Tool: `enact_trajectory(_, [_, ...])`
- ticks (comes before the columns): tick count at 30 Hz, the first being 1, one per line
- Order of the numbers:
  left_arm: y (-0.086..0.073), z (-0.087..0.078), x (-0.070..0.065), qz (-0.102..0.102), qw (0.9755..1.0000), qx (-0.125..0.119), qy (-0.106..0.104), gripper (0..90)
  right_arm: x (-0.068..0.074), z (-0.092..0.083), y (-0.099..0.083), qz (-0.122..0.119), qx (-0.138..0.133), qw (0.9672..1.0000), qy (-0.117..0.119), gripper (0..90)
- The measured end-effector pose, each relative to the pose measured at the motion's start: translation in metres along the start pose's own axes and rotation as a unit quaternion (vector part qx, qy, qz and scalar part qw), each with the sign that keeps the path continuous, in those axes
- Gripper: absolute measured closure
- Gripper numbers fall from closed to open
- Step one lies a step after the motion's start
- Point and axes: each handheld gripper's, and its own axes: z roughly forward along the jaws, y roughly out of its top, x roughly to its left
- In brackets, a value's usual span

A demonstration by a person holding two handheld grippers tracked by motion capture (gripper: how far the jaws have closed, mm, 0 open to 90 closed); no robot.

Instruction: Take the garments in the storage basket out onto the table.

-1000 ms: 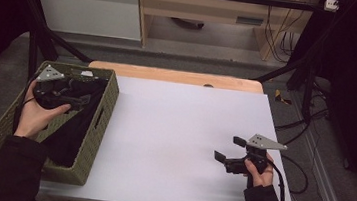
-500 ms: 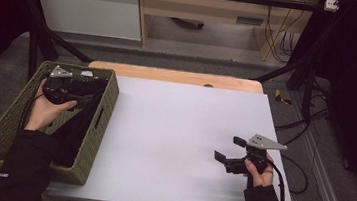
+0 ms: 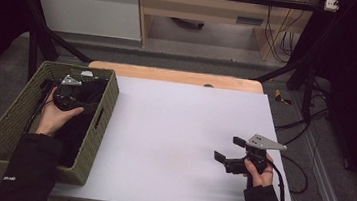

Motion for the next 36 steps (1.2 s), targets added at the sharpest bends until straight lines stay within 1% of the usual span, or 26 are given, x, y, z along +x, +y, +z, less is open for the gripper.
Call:
enact_trajectory(2, [-0.001,0.001,0.0,0.008,0.9999,0.006,0.004,9.7,0.0,0.0,0.0,0.0,0.0,1.0,0.0,2.6])
enact_trajectory(5, [-0.004,0.004,0.001,0.003,1.0,0.007,0.0,12.8,0.0,-0.001,0.0,0.001,0.0,1.0,-0.001,2.7])
enact_trajectory(7, [-0.007,0.009,0.0,0.006,0.9998,0.02,-0.004,15.5,0.0,-0.001,0.0,0.001,-0.001,1.0,-0.001,2.6])
enact_trajectory(8, [-0.008,0.01,-0.001,0.013,0.9995,0.028,-0.004,15.5,0.0,-0.001,0.0,0.001,-0.001,1.0,-0.001,2.6])
enact_trajectory(9, [-0.008,0.012,-0.002,0.016,0.9994,0.029,-0.008,16.1,0.0,-0.001,0.0,0.001,0.0,1.0,0.0,2.6])
enact_trajectory(10, [-0.008,0.014,-0.005,0.022,0.9992,0.029,-0.016,20.0,0.0,0.0,0.0,0.001,0.0,1.0,0.0,2.6])
enact_trajectory(11, [-0.008,0.014,-0.005,0.022,0.9992,0.029,-0.016,22.5,0.0,0.0,0.0,0.001,0.0,1.0,0.0,2.6])
enact_trajectory(12, [-0.008,0.014,-0.006,0.019,0.9993,0.025,-0.02,22.5,0.0,0.0,0.0,0.001,0.0,1.0,0.0,2.6])
enact_trajectory(14, [-0.009,0.016,-0.007,0.018,0.9992,0.025,-0.026,27.9,0.0,0.0,0.0,0.001,0.001,1.0,0.0,2.7])
enact_trajectory(17, [-0.011,0.02,-0.007,0.016,0.9987,0.037,-0.03,33.1,0.0,0.0,0.0,0.001,0.002,1.0,0.0,2.7])
enact_trajectory(18, [-0.012,0.021,-0.007,0.019,0.9985,0.039,-0.032,33.1,0.0,0.0,0.0,0.001,0.002,1.0,0.0,2.7])
enact_trajectory(20, [-0.013,0.022,-0.007,0.012,0.9982,0.042,-0.042,38.4,0.0,0.0,0.0,0.001,0.002,1.0,0.0,2.7])
enact_trajectory(21, [-0.013,0.022,-0.008,0.011,0.998,0.043,-0.044,42.9,0.0,0.0,0.0,0.002,0.002,1.0,0.0,2.7])
enact_trajectory(23, [-0.014,0.024,-0.008,0.011,0.9978,0.048,-0.045,44.2,0.0,0.0,0.0,0.002,0.001,1.0,0.0,2.6])
enact_trajectory(25, [-0.016,0.026,-0.009,0.014,0.9973,0.057,-0.045,48.8,0.0,0.0,0.0,0.002,0.001,1.0,0.001,2.6])
enact_trajectory(26, [-0.017,0.027,-0.009,0.018,0.9964,0.07,-0.045,52.9,-0.001,0.0,0.0,0.002,0.001,1.0,0.0,2.6])
enact_trajectory(27, [-0.017,0.027,-0.009,0.018,0.9964,0.07,-0.045,55.0,-0.001,0.0,0.0,0.002,0.001,1.0,0.0,2.6])
enact_trajectory(29, [-0.018,0.028,-0.009,0.016,0.9957,0.077,-0.048,56.6,-0.001,0.0,0.0,0.002,0.001,1.0,0.0,2.6])
enact_trajectory(31, [-0.018,0.029,-0.01,0.013,0.9954,0.08,-0.051,62.8,-0.001,0.001,0.0,0.002,0.003,1.0,0.0,2.6])
enact_trajectory(32, [-0.018,0.029,-0.01,0.014,0.9951,0.083,-0.052,62.8,-0.001,0.001,0.0,0.002,0.003,1.0,0.0,2.6])
enact_trajectory(33, [-0.018,0.029,-0.011,0.015,0.9946,0.087,-0.054,67.4,0.0,0.001,-0.001,0.004,0.004,1.0,0.0,2.7])
enact_trajectory(35, [-0.018,0.029,-0.011,0.018,0.9944,0.088,-0.056,70.9,0.0,0.001,-0.001,0.004,0.004,1.0,0.0,2.7])
enact_trajectory(36, [-0.018,0.029,-0.011,0.012,0.994,0.091,-0.06,72.2,-0.001,0.001,0.0,0.003,0.003,1.0,0.0,2.7])
